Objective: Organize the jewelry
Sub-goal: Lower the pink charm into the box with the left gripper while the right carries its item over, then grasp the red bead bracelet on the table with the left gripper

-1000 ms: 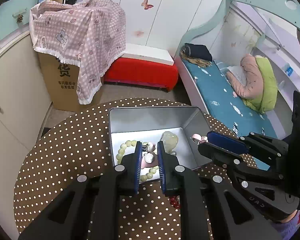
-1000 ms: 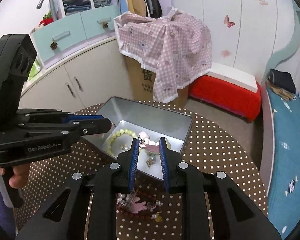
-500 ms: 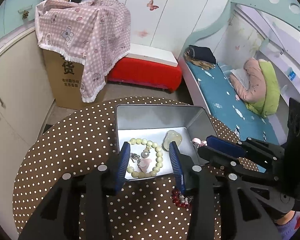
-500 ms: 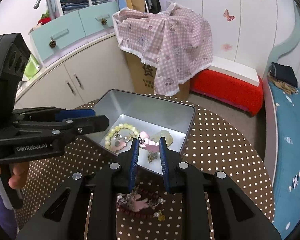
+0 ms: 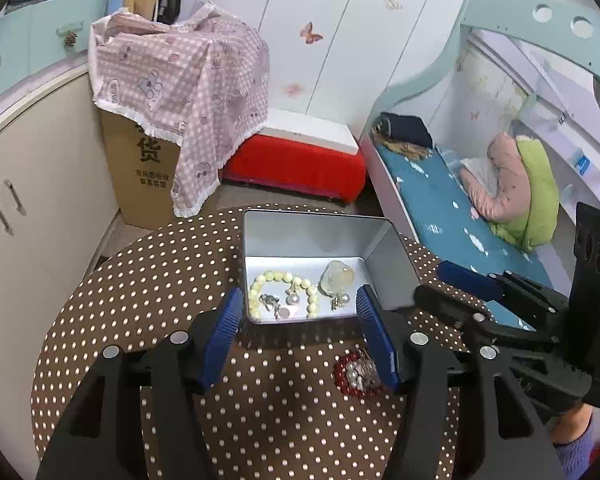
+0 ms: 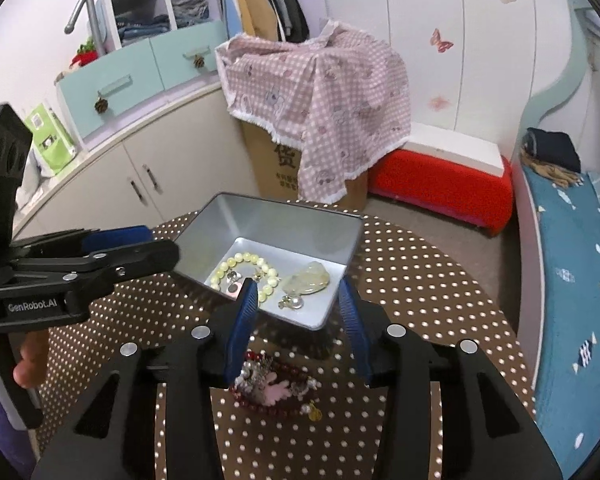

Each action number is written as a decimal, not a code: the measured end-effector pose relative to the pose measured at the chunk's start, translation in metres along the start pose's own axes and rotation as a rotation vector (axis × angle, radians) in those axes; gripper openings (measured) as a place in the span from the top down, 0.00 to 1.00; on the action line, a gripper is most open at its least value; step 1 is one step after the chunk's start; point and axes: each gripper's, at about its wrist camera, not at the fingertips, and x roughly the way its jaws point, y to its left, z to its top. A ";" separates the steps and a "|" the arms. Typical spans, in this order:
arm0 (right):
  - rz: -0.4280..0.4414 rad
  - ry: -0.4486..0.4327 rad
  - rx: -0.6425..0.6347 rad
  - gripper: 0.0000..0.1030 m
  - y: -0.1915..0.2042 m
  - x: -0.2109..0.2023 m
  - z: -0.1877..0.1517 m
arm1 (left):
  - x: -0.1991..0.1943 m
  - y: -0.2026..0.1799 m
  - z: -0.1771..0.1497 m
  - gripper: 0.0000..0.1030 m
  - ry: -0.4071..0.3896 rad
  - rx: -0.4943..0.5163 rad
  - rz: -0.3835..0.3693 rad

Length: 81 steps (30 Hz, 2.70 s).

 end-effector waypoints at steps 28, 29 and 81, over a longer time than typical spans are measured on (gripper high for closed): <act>0.029 0.083 0.086 0.59 -0.044 -0.009 -0.087 | 0.066 -0.033 -0.060 0.55 0.163 0.079 0.091; 0.033 0.082 0.089 0.59 -0.045 -0.009 -0.086 | 0.067 -0.034 -0.059 0.55 0.165 0.080 0.089; 0.098 0.084 0.107 0.56 -0.045 -0.011 -0.090 | 0.072 -0.068 -0.068 0.78 0.258 0.264 0.064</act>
